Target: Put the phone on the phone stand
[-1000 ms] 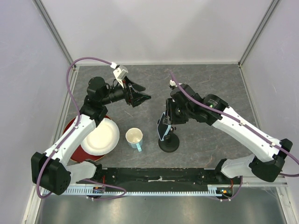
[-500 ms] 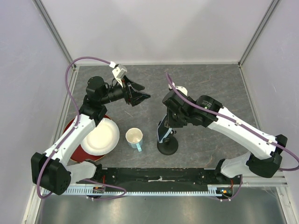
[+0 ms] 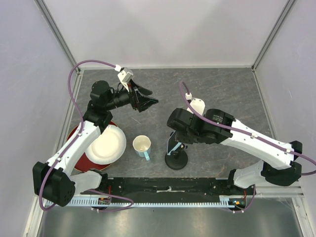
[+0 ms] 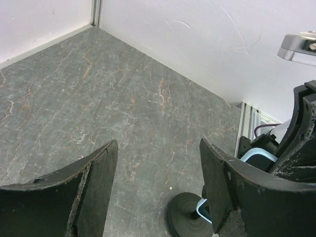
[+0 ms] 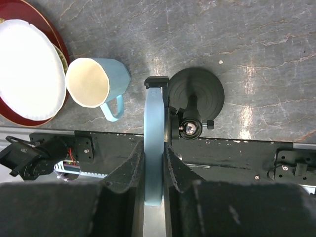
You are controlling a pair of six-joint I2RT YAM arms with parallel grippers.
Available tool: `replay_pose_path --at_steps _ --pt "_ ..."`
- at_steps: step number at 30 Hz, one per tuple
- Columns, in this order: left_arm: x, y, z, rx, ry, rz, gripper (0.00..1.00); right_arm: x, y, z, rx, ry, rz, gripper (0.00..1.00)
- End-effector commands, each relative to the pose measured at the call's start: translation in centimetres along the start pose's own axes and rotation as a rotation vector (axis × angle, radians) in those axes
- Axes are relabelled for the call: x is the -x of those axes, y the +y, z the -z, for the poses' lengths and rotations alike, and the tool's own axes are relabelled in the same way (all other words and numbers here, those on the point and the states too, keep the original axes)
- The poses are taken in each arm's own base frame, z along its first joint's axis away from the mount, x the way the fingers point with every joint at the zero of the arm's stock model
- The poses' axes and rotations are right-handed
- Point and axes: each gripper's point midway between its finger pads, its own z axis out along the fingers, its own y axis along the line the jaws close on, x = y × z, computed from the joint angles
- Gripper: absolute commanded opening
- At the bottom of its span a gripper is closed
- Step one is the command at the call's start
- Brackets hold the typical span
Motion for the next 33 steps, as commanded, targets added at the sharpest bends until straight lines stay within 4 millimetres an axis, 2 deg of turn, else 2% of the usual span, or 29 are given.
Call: replay_pose_path --at_steps 1,5,9,12,15,17,18,20,23,24,26,27,29,33 --pt "2.5 -1.4 0.4 -0.022 -0.049 -0.023 0.74 1.9 1.7 0.5 0.031 -0.14 -0.094 0.0" --pt "2.7 -1.5 0.5 -0.025 -0.052 -0.027 0.74 0.7 2.3 -0.2 0.005 -0.143 -0.055 0.0" --pt "2.9 -1.7 0.6 -0.025 -0.057 -0.032 0.74 0.6 2.1 -0.4 -0.029 -0.182 -0.042 0.0" --pt "3.0 -1.9 0.7 -0.029 -0.06 -0.035 0.74 0.2 2.5 -0.6 -0.03 -0.182 -0.025 0.05" --pt "3.0 -1.9 0.7 -0.03 -0.061 -0.037 0.74 -0.1 2.7 -0.7 -0.027 -0.178 -0.007 0.2" --pt "3.0 -1.9 0.7 -0.029 -0.06 -0.035 0.74 -0.4 2.7 -0.7 -0.026 -0.177 0.005 0.25" --pt "3.1 -2.0 0.8 -0.03 -0.062 -0.037 0.74 -0.4 2.8 -0.6 -0.025 -0.178 0.01 0.32" --pt "3.1 -2.0 0.8 -0.031 -0.061 -0.037 0.74 -0.5 3.0 -0.5 -0.012 -0.176 0.019 0.39" --pt "3.0 -2.0 0.7 -0.034 -0.059 -0.034 0.74 -0.8 3.3 -0.2 0.009 -0.162 0.049 0.6" --pt "2.9 -1.9 0.7 -0.034 -0.058 -0.032 0.74 -0.8 3.3 -0.1 0.015 -0.161 0.051 0.73" --pt "2.8 -1.8 0.6 -0.035 -0.057 -0.028 0.74 -0.8 3.3 0.1 0.026 -0.155 0.067 0.84" --pt "2.8 -1.9 0.6 -0.038 -0.056 -0.026 0.74 -0.7 3.2 0.4 0.033 -0.154 0.072 0.93" --pt "2.7 -1.8 0.6 -0.037 -0.053 -0.021 0.74 -0.7 3.4 0.6 0.054 -0.152 0.096 0.98" --pt "2.6 -1.7 0.5 -0.037 -0.051 -0.019 0.74 0.4 4.2 2.6 0.154 -0.17 0.167 0.98"
